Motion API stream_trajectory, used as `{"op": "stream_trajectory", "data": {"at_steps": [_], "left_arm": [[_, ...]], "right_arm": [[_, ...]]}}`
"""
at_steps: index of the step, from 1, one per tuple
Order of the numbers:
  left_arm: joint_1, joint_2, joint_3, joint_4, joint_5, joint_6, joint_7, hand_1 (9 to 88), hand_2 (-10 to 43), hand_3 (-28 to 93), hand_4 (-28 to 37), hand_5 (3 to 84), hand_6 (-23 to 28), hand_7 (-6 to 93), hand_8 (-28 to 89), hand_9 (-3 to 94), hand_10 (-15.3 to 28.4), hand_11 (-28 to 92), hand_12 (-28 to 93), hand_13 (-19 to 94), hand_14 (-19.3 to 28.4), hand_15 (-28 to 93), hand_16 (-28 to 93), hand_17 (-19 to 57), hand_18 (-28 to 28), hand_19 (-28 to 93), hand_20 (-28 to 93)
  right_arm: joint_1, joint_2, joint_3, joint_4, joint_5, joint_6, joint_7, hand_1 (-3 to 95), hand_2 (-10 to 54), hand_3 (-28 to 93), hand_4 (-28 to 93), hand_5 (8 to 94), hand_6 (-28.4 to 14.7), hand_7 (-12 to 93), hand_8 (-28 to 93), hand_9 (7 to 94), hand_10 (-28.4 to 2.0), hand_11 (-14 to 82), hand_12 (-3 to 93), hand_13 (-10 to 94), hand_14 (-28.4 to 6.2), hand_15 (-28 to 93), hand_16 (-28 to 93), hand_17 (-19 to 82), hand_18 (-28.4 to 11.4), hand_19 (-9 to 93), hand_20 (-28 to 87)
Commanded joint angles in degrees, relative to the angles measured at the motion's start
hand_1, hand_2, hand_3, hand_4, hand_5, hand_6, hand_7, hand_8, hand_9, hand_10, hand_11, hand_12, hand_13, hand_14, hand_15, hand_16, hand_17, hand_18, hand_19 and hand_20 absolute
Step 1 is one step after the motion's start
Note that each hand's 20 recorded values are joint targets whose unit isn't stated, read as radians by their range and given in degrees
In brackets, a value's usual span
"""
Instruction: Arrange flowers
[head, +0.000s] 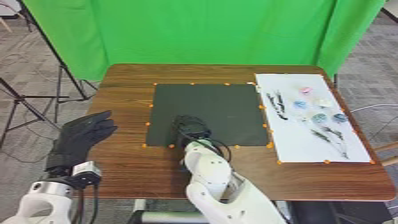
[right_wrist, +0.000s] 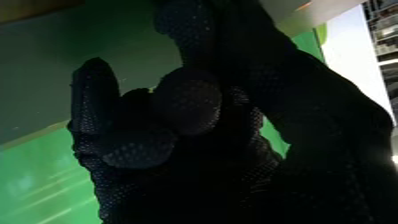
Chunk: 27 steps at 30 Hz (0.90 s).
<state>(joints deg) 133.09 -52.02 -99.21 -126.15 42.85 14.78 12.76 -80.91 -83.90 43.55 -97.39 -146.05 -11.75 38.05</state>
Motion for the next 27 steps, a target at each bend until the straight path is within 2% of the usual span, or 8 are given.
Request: {"op": "stream_trajectory", "data": {"at_steps": [1, 3, 8, 12, 16, 24, 26, 27], "left_arm": [[-0.39, 0.91, 1.08, 0.15, -0.15, 0.38, 0.58, 30.4, 5.8, 79, -10.4, 50.7, 16.0, 14.8, -8, 42.4, 22.9, 41, 11, 31, 28.4, 63, -12, -6.7, 22.7, 62, 17], [-0.1, 1.15, 1.28, 0.08, -0.46, 0.83, 1.17, 30.5, 5.8, 79, -10.3, 50.7, 16.0, 14.8, -8, 42.4, 22.9, 41, 11, 31, 28.4, 63, -12, -6.7, 22.7, 62, 17], [-0.1, 1.13, 1.61, 0.13, -0.45, 0.98, 1.43, 30.5, 5.8, 79, -10.2, 50.8, 16.0, 14.8, -8, 42.4, 22.9, 41, 11, 31, 28.4, 63, -12, -6.7, 22.7, 62, 17], [-0.01, 1.03, 1.7, 0.23, -0.62, 0.95, 1.53, 30.6, 5.9, 79, -10.2, 50.7, 16.0, 14.8, -8, 42.4, 22.9, 41, 11, 31, 28.4, 63, -12, -6.8, 22.7, 62, 17], [0.62, 0.77, 1.57, 0.06, -0.61, 1.08, 1.29, 30.7, 5.9, 79, -9.9, 50.7, 15.9, 14.8, -8, 42.4, 22.9, 41, 11, 31, 28.4, 63, -12, -6.8, 22.7, 62, 17], [0.53, 0.62, 1.48, 0.07, -0.44, 0.83, 1.04, 30.7, 5.8, 80, -9.6, 50.7, 15.9, 14.8, -8, 42.4, 22.9, 41, 11, 31, 28.4, 63, -12, -6.8, 22.7, 62, 17], [0.62, 0.82, 1.56, 0.04, -0.58, 1.16, 1.3, 30.7, 5.8, 80, -9.7, 50.7, 16.0, 14.8, -8, 42.4, 23.0, 41, 11, 31, 28.4, 63, -12, -6.8, 22.7, 62, 17], [0.43, 0.48, 1.37, 0.0, -0.3, 0.87, 0.61, 30.7, 5.8, 80, -9.7, 50.7, 16.0, 14.8, -8, 42.4, 22.9, 41, 11, 31, 28.4, 63, -12, -6.8, 22.7, 62, 17]], "right_arm": [[-0.02, -1.7, 0.7, 1.34, -0.35, -0.45, -0.63, 45.5, -9.5, 74, -23, 87.0, -4.5, 29, 17, 81.8, -13.6, 66.1, 30.1, 76, -13.7, 81, 30, 32, -28.4, 93, 15], [0.39, -1.83, 0.83, 1.67, -0.31, -0.12, -0.93, 44.0, -9.5, 75, -24, 86.8, -4.4, 29, 16, 81.6, -13.7, 66.0, 30.1, 76, -13.7, 81, 30, 31, -28.4, 93, 14], [0.69, -1.9, 1.05, 2.38, -1.88, -0.26, -1.0, 43.6, -9.5, 75, -25, 86.0, -4.3, 30, 15, 81.0, -14.0, 66.0, 30.1, 76, -14.1, 82, 30, 31, -28.4, 93, 14], [1.08, -1.33, 0.61, 2.19, -0.63, 0.68, -0.37, 41.3, -9.5, 75, -24, 81.8, -6.0, 28, 13, 76.9, -15.8, 66.1, 30.5, 71, -15.6, 82, 30, 27, -28.4, 92, 14], [1.01, -0.69, -0.33, 1.33, -0.66, 1.94, -0.63, 35.3, -9.2, 77, -23, 79.2, -7.0, 30, -8, 73.9, -17.1, 66.1, 29.8, 69, -17.1, 83, 28, 26, -28.4, 90, 15], [1.18, -0.16, -1.05, 0.25, 1.71, 1.04, -0.08, 32.0, -7.8, 76, -21, 77.7, -8.0, 31, -9, 72.2, -18.1, 66.6, 29.3, 67, -18.4, 84, 28, 25, -28.4, 88, 15], [1.05, 0.03, -1.16, 0.13, 1.68, 1.42, -0.27, 32.1, -7.7, 76, -21, 77.6, -8.1, 31, -9, 71.9, -18.1, 66.7, 29.3, 67, -18.5, 84, 28, 25, -28.4, 88, 15], [1.04, 0.0, -1.15, 0.03, 1.92, 1.44, -0.17, 32.0, -7.7, 76, -21, 77.5, -8.1, 31, -9, 71.8, -18.2, 66.8, 29.3, 67, -18.5, 84, 28, 25, -28.4, 88, 15]]}}
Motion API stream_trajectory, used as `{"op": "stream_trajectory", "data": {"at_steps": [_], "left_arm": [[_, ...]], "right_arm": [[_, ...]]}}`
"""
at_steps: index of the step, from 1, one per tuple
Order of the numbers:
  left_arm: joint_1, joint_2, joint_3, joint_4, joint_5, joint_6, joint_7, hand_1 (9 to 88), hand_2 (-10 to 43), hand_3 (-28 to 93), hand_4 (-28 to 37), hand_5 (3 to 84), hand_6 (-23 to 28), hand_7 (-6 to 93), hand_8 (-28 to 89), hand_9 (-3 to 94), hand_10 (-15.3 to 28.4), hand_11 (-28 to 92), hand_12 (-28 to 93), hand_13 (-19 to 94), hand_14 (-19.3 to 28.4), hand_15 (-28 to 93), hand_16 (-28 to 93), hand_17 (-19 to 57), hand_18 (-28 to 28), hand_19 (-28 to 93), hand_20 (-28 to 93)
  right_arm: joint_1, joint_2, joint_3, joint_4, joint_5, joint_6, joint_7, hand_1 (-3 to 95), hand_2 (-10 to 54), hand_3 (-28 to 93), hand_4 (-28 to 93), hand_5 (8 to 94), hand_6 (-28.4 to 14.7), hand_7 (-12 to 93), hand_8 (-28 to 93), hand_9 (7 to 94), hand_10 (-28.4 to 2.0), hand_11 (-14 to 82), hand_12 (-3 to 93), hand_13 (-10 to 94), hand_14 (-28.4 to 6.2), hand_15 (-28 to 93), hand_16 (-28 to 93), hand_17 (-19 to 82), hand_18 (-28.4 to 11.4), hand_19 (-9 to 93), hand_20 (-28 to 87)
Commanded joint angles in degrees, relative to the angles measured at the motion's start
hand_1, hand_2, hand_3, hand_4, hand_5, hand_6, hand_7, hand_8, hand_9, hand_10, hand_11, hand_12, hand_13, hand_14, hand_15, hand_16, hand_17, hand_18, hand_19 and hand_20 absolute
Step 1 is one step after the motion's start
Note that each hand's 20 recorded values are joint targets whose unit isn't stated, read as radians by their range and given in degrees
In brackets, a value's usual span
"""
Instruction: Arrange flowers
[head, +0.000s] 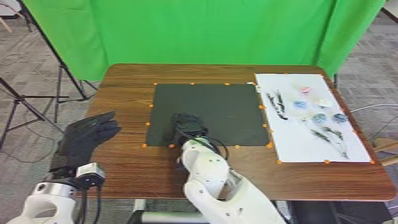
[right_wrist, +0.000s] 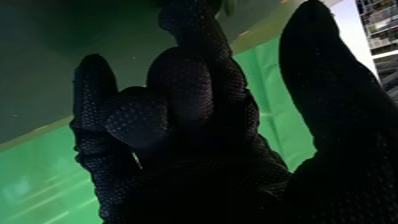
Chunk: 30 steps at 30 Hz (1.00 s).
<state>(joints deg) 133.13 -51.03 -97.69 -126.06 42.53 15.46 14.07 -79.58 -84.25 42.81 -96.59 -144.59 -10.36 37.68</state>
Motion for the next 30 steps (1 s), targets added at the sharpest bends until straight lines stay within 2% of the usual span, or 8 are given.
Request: {"op": "stream_trajectory", "data": {"at_steps": [1, 4, 7, 10, 14, 18, 24, 30], "left_arm": [[0.85, -0.3, -0.14, -0.18, -0.19, 0.36, -0.21, 30.7, 5.8, 80, -9.7, 50.7, 16.0, 14.8, -8, 42.4, 22.9, 41, 11, 31, 28.4, 63, -12, -6.8, 22.7, 62, 17], [1.69, -0.42, -0.44, -0.36, -0.23, 0.62, -0.1, 30.7, 5.8, 80, -9.7, 50.7, 15.9, 14.9, -8, 42.4, 23.0, 41, 11, 31, 28.4, 63, -12, -6.8, 22.7, 62, 17], [5.1, -0.36, -1.92, -1.61, -0.86, 2.17, 1.01, 30.7, 5.9, 80, -9.7, 50.8, 16.0, 14.8, -8, 42.4, 22.9, 41, 11, 31, 28.4, 63, -12, -6.8, 22.7, 62, 17], [9.11, -1.58, -5.0, -3.18, -0.7, 2.49, 0.56, 30.6, 5.8, 79, -9.7, 50.8, 16.0, 14.8, -8, 42.4, 22.9, 41, 11, 31, 28.4, 63, -12, -6.8, 22.8, 62, 17], [15.32, -2.65, -8.51, -4.8, -1.76, 3.86, 2.99, 30.1, 6.0, 78, -10.7, 50.8, 16.0, 14.8, -8, 42.4, 22.9, 41, 11, 31, 28.4, 63, -12, -6.8, 22.7, 62, 17], [19.59, -4.07, -10.47, -5.91, -2.17, 4.6, 4.51, 29.7, 6.1, 78, -11.5, 50.7, 16.0, 14.8, -8, 42.3, 22.9, 41, 11, 31, 28.4, 63, -12, -6.8, 22.7, 62, 17], [20.54, -3.84, -10.99, -6.18, -2.41, 4.64, 5.44, 29.7, 6.1, 78, -11.8, 50.7, 16.0, 14.7, -8, 42.3, 22.9, 41, 11, 31, 28.4, 63, -12, -6.8, 22.7, 62, 17], [20.16, -2.71, -10.66, -6.08, -2.64, 5.13, 6.0, 29.6, 6.1, 78, -11.8, 50.7, 16.0, 14.7, -8, 42.3, 22.9, 41, 11, 31, 28.4, 63, -12, -6.8, 22.7, 62, 17]], "right_arm": [[-0.35, 0.52, -0.57, -0.99, 0.5, 0.45, 0.11, 32.0, -7.6, 76, -21, 77.4, -8.2, 31, -9, 71.6, -18.2, 66.9, 29.3, 67, -18.6, 84, 28, 25, -28.4, 87, 15], [1.2, 2.31, -2.67, -1.87, 1.67, 2.64, 1.75, 31.5, -7.4, 77, -21, 76.8, -8.6, 31, -9, 71.0, -18.6, 67.0, 29.3, 66, -18.8, 84, 28, 25, -28.4, 87, 16], [4.75, 5.34, -6.19, -1.42, -5.37, 6.56, 0.94, 28.1, -5.8, 76, -21, 75.3, -9.9, 30, -9, 69.0, -20.0, 66.8, 29.1, 64, -20.1, 84, 28, 24, -28.4, 86, 16], [9.74, 9.07, -8.91, -2.36, -6.25, 7.43, 4.52, 26.7, -4.9, 75, -21, 73.4, -11.7, 28, -8, 66.4, -22.5, 66.3, 28.7, 61, -22.1, 85, 27, 24, -28.4, 85, 17], [13.2, 15.66, -9.32, -7.15, -6.26, 10.36, 6.32, 24.6, -2.7, 75, -21, 68.9, -15.6, 23, -7, 58.9, -27.3, 65.6, 28.1, 55, -25.8, 86, 24, 22, -28.4, 83, 19], [13.81, 23.0, -8.91, -12.48, -7.29, 9.88, 6.3, 24.6, -1.8, 76, -20, 68.6, -16.5, 21, -6, 57.8, -28.2, 64.2, 28.2, 54, -26.9, 86, 24, 22, -28.4, 82, 20], [6.48, 36.89, -0.61, -23.89, -0.45, 14.21, 7.67, 24.8, -1.2, 76, -20, 67.6, -17.3, 20, -5, 55.7, -28.4, 62.5, 28.7, 51, -28.0, 86, 23, 21, -28.4, 80, 22], [-14.33, 45.6, 19.0, -28.33, 3.33, 21.6, 8.76, 26.0, -0.8, 77, -20, 67.9, -16.0, 20, -5, 55.9, -28.4, 62.7, 28.5, 52, -26.6, 85, 23, 22, -28.4, 80, 23]]}}
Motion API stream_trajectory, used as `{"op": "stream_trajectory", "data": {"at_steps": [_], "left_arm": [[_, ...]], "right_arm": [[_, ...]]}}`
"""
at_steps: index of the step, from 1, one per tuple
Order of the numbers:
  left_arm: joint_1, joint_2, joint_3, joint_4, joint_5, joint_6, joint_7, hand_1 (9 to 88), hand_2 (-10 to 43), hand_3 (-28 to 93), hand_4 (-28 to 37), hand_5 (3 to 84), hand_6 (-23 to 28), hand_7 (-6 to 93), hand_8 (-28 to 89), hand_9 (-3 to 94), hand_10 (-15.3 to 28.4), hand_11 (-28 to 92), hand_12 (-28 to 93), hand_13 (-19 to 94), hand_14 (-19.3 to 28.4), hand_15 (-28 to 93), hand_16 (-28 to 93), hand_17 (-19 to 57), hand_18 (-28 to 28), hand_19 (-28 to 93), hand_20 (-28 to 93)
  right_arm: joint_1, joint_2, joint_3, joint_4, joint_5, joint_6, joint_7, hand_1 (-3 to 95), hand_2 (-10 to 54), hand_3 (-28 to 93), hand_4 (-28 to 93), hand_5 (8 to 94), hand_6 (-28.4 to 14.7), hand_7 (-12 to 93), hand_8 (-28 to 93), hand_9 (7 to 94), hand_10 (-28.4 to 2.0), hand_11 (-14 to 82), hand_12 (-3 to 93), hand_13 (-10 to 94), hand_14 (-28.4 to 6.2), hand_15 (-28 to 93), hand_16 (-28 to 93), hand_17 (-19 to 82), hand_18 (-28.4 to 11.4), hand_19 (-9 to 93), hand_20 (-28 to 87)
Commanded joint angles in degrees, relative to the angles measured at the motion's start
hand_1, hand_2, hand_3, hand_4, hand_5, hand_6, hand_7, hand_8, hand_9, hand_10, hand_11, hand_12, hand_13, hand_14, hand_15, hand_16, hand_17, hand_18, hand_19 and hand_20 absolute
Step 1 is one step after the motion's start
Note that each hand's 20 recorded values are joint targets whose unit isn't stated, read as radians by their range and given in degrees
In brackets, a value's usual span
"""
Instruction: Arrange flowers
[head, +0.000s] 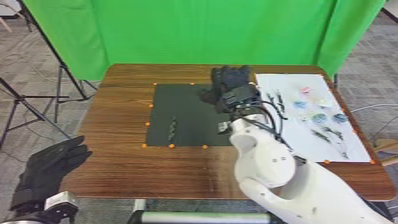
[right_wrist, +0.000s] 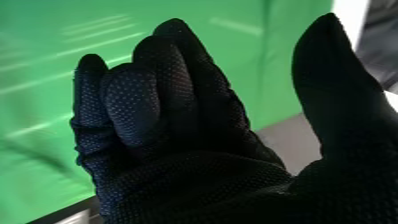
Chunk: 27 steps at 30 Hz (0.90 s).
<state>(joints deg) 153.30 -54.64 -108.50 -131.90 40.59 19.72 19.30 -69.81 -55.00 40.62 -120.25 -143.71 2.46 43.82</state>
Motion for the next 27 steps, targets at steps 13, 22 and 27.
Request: {"op": "stream_trajectory", "data": {"at_steps": [13, 22, 27], "left_arm": [[-1.7, 2.47, 1.89, 0.34, -1.17, 0.97, 1.17, 29.6, 6.1, 79, -11.7, 50.6, 15.9, 14.9, -8, 42.3, 22.9, 41, 11, 31, 28.4, 63, -12, -6.8, 22.7, 62, 17], [-2.91, 3.39, 3.16, 0.63, -1.45, 1.13, 1.42, 29.7, 6.1, 79, -11.7, 50.6, 16.0, 14.8, -8, 42.3, 23.0, 41, 11, 31, 28.4, 63, -12, -6.8, 22.7, 62, 17], [-2.93, 3.7, 3.37, 0.79, -1.65, 1.14, 1.6, 29.7, 6.1, 79, -11.6, 50.6, 15.9, 14.9, -8, 42.3, 22.9, 41, 11, 31, 28.4, 63, -12, -6.8, 22.7, 62, 17]], "right_arm": [[-44.74, 14.49, 40.44, -0.81, 5.24, 8.43, 6.2, 26.9, -0.6, 79, -21, 68.0, -13.8, 24, -7, 57.2, -26.3, 63.1, 26.9, 53, -24.2, 85, 23, 23, -28.4, 80, 22], [-46.37, 12.7, 43.79, 2.71, 5.26, 4.33, 8.07, 26.9, -0.9, 79, -21, 67.7, -14.1, 22, -7, 56.4, -26.9, 61.2, 26.2, 52, -24.0, 83, 22, 23, -28.4, 80, 20], [-47.2, 12.43, 45.57, 3.78, 4.04, 5.16, 9.01, 27.1, -1.1, 80, -21, 67.6, -14.2, 22, -7, 56.2, -26.9, 61.0, 25.9, 52, -24.0, 83, 22, 23, -28.4, 80, 20]]}}
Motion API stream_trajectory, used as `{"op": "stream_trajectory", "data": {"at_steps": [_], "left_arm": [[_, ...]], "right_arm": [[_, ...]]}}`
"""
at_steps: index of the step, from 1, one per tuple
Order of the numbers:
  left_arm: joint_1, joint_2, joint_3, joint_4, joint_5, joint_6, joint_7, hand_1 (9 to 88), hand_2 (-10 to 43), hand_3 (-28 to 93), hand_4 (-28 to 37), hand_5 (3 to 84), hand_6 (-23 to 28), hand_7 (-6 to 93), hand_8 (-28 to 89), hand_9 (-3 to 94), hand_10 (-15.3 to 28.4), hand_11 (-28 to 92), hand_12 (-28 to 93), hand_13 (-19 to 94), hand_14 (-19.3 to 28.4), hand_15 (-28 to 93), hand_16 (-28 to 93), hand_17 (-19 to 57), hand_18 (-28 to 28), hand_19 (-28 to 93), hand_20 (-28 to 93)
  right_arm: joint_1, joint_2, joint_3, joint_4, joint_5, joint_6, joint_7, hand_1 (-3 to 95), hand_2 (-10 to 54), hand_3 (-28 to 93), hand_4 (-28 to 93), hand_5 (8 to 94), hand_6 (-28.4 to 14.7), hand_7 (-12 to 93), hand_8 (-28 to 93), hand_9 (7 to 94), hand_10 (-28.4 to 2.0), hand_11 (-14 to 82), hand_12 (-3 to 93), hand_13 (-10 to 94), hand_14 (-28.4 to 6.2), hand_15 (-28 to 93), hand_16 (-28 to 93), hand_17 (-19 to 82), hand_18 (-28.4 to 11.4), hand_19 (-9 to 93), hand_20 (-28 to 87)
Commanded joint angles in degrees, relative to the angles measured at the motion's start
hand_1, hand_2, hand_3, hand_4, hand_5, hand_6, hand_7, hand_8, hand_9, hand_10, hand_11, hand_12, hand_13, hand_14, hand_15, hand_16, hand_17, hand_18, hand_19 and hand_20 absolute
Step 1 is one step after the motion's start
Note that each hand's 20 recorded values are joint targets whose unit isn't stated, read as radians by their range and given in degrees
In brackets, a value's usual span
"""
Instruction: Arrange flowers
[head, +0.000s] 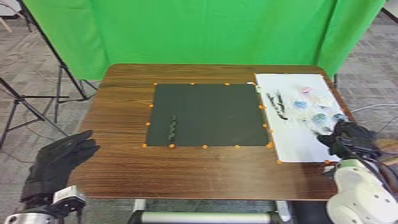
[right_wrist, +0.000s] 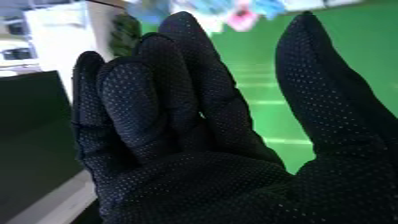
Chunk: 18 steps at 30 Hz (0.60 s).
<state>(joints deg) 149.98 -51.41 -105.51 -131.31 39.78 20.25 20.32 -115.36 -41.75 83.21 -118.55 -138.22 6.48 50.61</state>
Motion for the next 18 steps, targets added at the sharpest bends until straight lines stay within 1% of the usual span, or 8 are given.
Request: {"op": "stream_trajectory", "data": {"at_steps": [1, 10, 11, 12, 13, 14, 15, 18], "left_arm": [[0.37, 0.37, 0.41, 0.19, -0.74, 0.58, 0.55, 29.7, 6.1, 79, -11.6, 50.6, 15.9, 14.9, -8, 42.3, 22.9, 41, 11, 31, 28.4, 63, -12, -6.8, 22.7, 62, 17], [0.48, 0.36, 0.35, 0.2, -0.91, 0.56, 0.73, 29.6, 5.9, 79, -11.5, 50.6, 16.0, 14.8, -8, 42.2, 22.9, 41, 11, 31, 28.4, 63, -12, -6.8, 22.7, 62, 17], [0.36, 0.06, 0.24, 0.24, -0.71, 0.3, 0.38, 29.5, 5.9, 79, -11.5, 50.6, 16.0, 14.8, -8, 42.2, 22.9, 41, 11, 31, 28.4, 63, -12, -6.8, 22.7, 62, 17], [0.64, 0.29, 0.28, 0.17, -0.98, 0.64, 0.85, 29.6, 5.9, 79, -11.6, 50.6, 16.0, 14.8, -8, 42.3, 22.9, 41, 11, 31, 28.4, 63, -12, -6.8, 22.7, 62, 17], [0.51, -0.05, 0.11, 0.18, -0.6, 0.2, 0.19, 29.6, 5.9, 79, -11.6, 50.6, 16.0, 14.8, -8, 42.3, 22.9, 41, 11, 31, 28.4, 63, -12, -6.8, 22.7, 62, 17], [0.57, 0.14, 0.2, 0.21, -0.81, 0.42, 0.59, 29.6, 5.9, 79, -11.6, 50.6, 15.9, 14.8, -8, 42.3, 22.9, 41, 11, 30, 28.4, 63, -12, -6.8, 22.7, 62, 17], [0.45, -0.12, 0.12, 0.18, -0.57, 0.23, 0.12, 29.7, 5.9, 79, -11.6, 50.6, 15.9, 14.8, -8, 42.3, 22.9, 41, 11, 30, 28.4, 63, -12, -6.8, 22.7, 62, 17], [0.23, -0.07, 0.16, 0.31, -0.57, 0.01, 0.05, 29.7, 5.9, 79, -11.6, 50.6, 16.0, 14.8, -8, 42.2, 22.9, 41, 11, 31, 28.4, 63, -12, -6.8, 22.7, 62, 17]], "right_arm": [[-1.68, -0.83, 3.2, 2.18, -1.73, 1.05, 2.42, 27.2, -1.2, 80, -21, 67.5, -14.2, 22, -7, 56.1, -26.9, 61.0, 25.9, 52, -24.0, 83, 22, 23, -28.4, 80, 20], [-3.57, -1.47, 4.97, 2.6, -0.94, -0.14, 3.06, 27.9, -1.6, 79, -21, 67.5, -14.3, 21, -7, 56.1, -27.0, 60.9, 25.7, 52, -24.0, 83, 22, 23, -28.4, 81, 18], [-3.81, -1.69, 5.03, 2.52, -0.83, -0.44, 2.93, 27.9, -1.7, 79, -21, 67.5, -14.3, 21, -7, 56.1, -27.0, 60.9, 25.7, 52, -24.0, 83, 22, 23, -28.4, 81, 18], [-3.61, -1.63, 4.64, 2.55, -0.78, -0.68, 2.88, 28.1, -1.8, 79, -21, 67.5, -14.3, 21, -7, 56.1, -26.9, 60.9, 25.7, 52, -24.0, 83, 22, 23, -28.4, 81, 18], [-4.33, -1.76, 4.79, 2.19, -0.78, -0.8, 2.89, 28.2, -1.9, 79, -21, 67.5, -14.3, 21, -7, 56.1, -26.9, 60.9, 25.6, 52, -24.0, 83, 22, 23, -28.4, 81, 18], [-3.95, -1.69, 4.19, 2.34, -0.96, -0.59, 2.9, 28.2, -1.9, 79, -21, 67.6, -14.3, 21, -7, 56.1, -26.9, 60.9, 25.6, 52, -24.0, 83, 22, 23, -28.4, 81, 18], [-4.37, -1.9, 4.26, 2.17, -1.07, -0.75, 2.94, 28.3, -2.0, 80, -21, 67.7, -14.3, 21, -7, 56.2, -26.9, 60.9, 25.6, 52, -24.0, 83, 22, 23, -28.4, 81, 18], [-3.79, -2.09, 3.62, 2.51, -0.72, -1.07, 3.04, 28.7, -2.2, 79, -21, 68.0, -14.3, 21, -7, 56.3, -26.9, 60.9, 25.5, 52, -24.0, 83, 22, 23, -28.4, 81, 17]]}}
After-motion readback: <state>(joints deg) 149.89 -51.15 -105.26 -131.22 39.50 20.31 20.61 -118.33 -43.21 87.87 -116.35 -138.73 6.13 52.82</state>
